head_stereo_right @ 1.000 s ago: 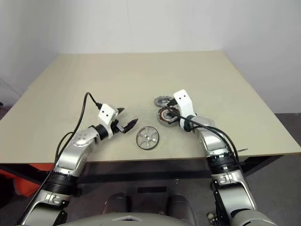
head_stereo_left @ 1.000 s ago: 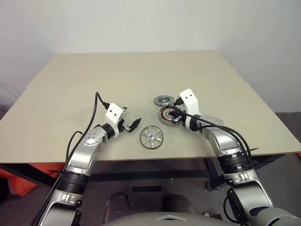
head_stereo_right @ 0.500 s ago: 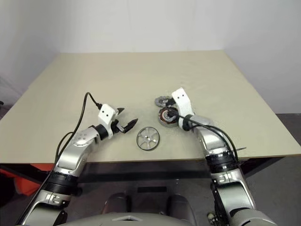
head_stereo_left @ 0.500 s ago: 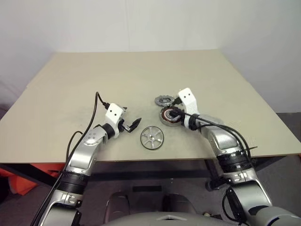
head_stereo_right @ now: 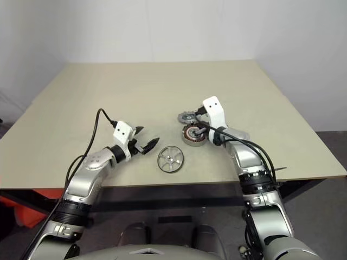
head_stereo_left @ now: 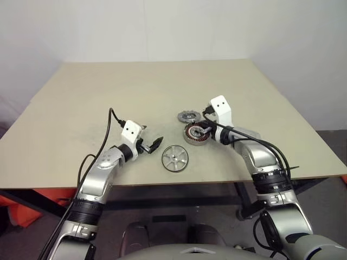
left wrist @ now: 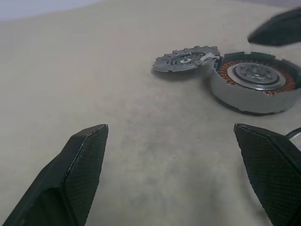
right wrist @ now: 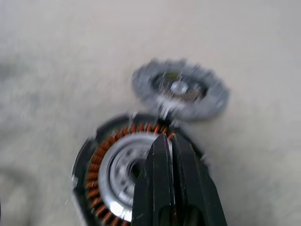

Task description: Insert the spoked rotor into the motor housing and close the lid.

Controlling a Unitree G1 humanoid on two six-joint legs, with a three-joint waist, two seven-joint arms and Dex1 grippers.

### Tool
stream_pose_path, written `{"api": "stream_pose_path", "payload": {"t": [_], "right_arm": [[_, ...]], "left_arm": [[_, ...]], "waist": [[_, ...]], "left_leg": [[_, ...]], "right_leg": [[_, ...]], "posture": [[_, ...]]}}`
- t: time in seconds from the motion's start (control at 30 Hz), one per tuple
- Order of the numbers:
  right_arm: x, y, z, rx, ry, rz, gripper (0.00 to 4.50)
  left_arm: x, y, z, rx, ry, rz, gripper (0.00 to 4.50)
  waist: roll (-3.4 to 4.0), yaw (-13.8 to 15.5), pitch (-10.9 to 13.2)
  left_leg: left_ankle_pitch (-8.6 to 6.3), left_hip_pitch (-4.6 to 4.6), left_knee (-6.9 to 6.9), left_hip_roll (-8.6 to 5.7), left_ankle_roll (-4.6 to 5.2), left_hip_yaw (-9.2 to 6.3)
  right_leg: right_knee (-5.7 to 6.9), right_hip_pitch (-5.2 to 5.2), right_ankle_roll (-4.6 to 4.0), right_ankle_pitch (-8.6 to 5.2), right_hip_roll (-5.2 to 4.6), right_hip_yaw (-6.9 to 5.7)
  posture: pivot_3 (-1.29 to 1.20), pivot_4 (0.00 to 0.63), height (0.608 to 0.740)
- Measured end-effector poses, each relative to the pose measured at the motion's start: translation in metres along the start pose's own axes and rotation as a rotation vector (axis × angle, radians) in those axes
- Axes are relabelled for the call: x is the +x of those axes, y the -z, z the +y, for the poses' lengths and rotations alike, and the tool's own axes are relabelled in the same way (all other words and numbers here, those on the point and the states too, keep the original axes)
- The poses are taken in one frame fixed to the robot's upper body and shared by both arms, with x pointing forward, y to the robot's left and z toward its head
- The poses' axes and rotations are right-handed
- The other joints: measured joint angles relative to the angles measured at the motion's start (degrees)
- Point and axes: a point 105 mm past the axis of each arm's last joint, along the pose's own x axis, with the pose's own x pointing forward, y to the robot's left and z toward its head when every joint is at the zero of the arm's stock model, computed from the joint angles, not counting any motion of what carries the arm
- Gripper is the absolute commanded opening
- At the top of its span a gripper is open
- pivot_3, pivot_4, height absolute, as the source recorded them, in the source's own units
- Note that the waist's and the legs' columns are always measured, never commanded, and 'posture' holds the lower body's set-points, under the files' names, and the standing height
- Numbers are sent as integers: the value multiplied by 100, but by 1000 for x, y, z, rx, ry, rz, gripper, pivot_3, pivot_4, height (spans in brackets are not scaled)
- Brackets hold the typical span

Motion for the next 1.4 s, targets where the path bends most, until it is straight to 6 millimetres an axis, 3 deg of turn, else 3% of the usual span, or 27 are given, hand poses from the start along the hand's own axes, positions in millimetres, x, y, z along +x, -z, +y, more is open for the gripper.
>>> {"api": "stream_pose_path", "payload": {"t": [0.27,0.47,0.77,1.1,1.4], "right_arm": [[-3,-9,1,-6,3,-23,130],[-4,-14,1,-15,11,-38,130],[-4,-14,0,-16,15,-39,130],[-5,-14,-1,-20,19,-37,130],[-7,-16,-3,-29,27,-39,130]], "left_arm": [[-11,21,0,-289,6,145,4500],[-28,19,-1,-415,57,195,4500],[-42,18,-24,-537,200,252,4500],[-27,15,-47,-683,303,263,4500],[-18,16,-52,-783,327,239,4500]], "waist": [[1,8,0],[1,2,0],[1,2,0],[1,8,0],[2,65,-1]], "left_leg": [[5,0,-69,-3,-9,4],[6,12,-70,-3,-10,7],[9,14,-70,-6,-15,7],[12,14,-70,-10,-19,7],[12,17,-69,-11,-20,6]], "right_leg": [[-5,-20,-30,5,1,2],[-5,-15,-14,-6,0,3],[-4,-13,-12,-6,1,2],[-5,-11,-11,-6,1,1],[-6,-4,-7,-7,-2,2]], "posture": [[0,0,740],[0,0,740],[0,0,740],[0,0,740],[0,0,740]]}}
